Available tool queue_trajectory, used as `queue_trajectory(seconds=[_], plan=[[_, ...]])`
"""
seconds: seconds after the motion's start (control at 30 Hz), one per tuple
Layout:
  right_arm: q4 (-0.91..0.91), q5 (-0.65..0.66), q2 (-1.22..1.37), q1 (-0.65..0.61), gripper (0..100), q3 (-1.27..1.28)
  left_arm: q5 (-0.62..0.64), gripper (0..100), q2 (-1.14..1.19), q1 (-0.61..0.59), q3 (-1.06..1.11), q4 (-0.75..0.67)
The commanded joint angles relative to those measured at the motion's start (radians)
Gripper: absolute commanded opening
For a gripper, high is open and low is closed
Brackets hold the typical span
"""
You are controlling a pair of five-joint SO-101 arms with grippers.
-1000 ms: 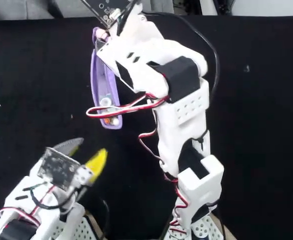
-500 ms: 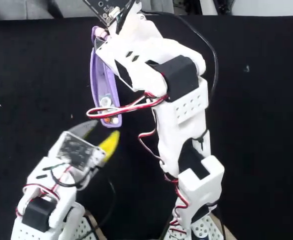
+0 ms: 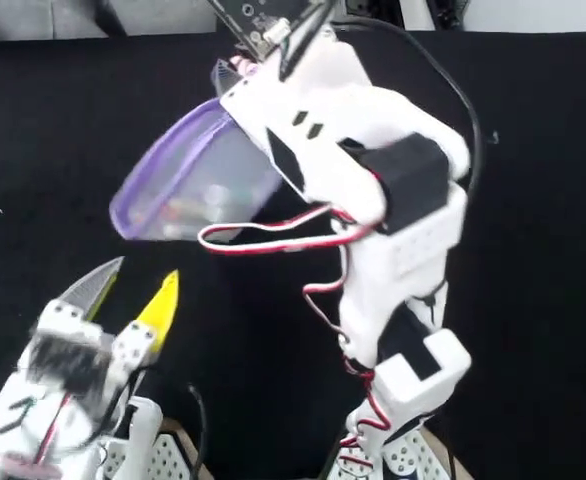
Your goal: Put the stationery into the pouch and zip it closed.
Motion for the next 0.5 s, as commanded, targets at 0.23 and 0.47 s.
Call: queue_trajectory(seconds=[0.23, 0.47], plan=[[0.081, -0.11, -0.2, -0.031, 1.1, -0.007, 0.057, 21, 0.003, -0.237, -0.054, 0.015], [0.029, -0.106, -0.163, -0.106, 1.1, 0.12, 0.167, 21, 0.005, -0.097, 0.16, -0.12]])
